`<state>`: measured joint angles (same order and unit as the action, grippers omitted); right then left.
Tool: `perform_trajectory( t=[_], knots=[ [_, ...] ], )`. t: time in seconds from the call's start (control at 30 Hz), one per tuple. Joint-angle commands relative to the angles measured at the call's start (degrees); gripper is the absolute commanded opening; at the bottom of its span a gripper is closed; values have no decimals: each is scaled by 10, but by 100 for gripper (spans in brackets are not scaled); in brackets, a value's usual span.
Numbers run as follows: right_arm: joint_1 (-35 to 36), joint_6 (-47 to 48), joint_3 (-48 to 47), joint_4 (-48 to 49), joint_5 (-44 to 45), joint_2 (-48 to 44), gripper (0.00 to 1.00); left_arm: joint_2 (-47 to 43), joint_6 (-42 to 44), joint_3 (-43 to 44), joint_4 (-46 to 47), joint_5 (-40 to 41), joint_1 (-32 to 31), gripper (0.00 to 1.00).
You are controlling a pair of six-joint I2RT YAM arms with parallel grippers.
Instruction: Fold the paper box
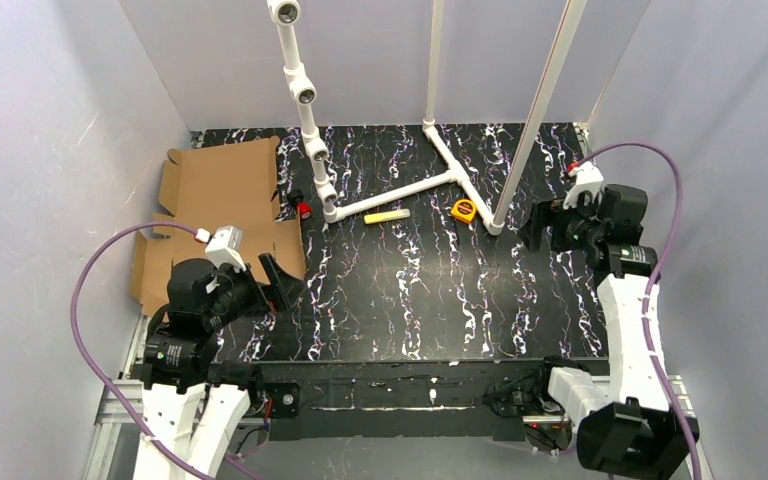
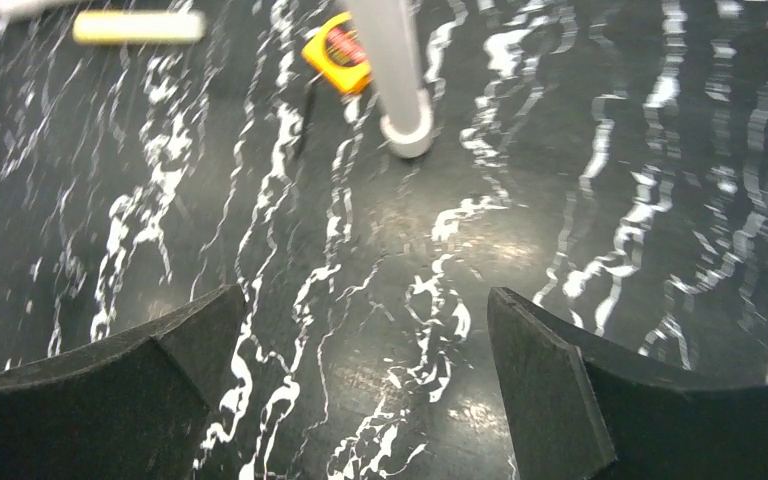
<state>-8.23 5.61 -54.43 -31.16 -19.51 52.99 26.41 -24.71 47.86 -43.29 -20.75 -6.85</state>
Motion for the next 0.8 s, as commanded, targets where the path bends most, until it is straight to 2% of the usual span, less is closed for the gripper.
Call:
perform_trajectory(
  t=[0.0,0.1,0.23,0.37,0.5,0.77],
  knots=[
    [1,128,6,-14,-182,41,100,-15,-8,-16,-25,-14,3,99],
    [0,142,12,-8,-253,62,100,-10,-9,-5,-36,13,3,99],
    [1,181,14,-9,-302,84,100,22,-14,6,-51,50,3,99],
    [0,200,36,11,-320,84,100,60,-22,11,-50,89,2,99],
    [0,196,80,53,-337,59,100,131,-24,24,-26,116,-2,93],
    [0,173,110,96,-327,45,100,288,-54,39,69,232,-68,88]
  ],
)
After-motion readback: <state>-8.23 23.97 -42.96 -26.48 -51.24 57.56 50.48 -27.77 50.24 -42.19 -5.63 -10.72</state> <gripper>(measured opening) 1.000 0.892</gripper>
